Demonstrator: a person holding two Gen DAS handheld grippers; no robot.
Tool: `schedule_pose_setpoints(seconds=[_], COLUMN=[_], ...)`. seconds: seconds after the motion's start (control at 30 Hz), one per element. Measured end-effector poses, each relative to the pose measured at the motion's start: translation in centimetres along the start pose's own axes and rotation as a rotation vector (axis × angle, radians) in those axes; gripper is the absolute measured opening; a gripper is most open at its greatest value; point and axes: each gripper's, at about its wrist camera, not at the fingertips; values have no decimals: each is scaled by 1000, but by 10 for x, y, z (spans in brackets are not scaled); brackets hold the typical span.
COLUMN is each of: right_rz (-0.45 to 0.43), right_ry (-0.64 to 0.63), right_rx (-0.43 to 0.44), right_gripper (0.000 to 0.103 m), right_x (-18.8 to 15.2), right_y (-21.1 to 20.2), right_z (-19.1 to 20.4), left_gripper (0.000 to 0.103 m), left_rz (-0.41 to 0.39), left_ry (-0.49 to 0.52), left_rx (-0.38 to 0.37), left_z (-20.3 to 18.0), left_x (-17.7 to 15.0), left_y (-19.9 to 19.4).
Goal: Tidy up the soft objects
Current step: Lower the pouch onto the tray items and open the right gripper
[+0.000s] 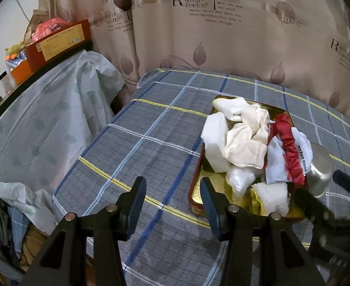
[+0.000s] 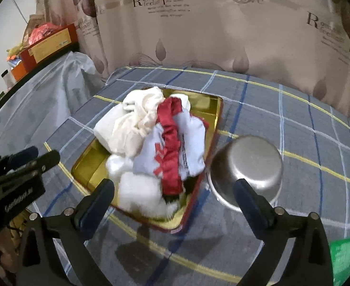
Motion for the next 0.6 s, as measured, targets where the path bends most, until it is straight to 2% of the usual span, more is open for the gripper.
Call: schedule_pose_setpoints(seconds=[0.6], right_rz=[35], right_ry=[-22], right_rx=[18], right_gripper=[100], right_x=[-13], right_y=[1], right_z=[7], left_gripper=[48], left_rz=[2], left_ry=[14], left_rx=[-13], left_z=[-6], left_x=[-2], left_y=[-2])
Point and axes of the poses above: each gripper's, at about its wrist camera, not at the fingertips, and y roughly the way its jaws point, z to its left, x to its top, and after that the axes turned 7 degrees about -z, right-handed
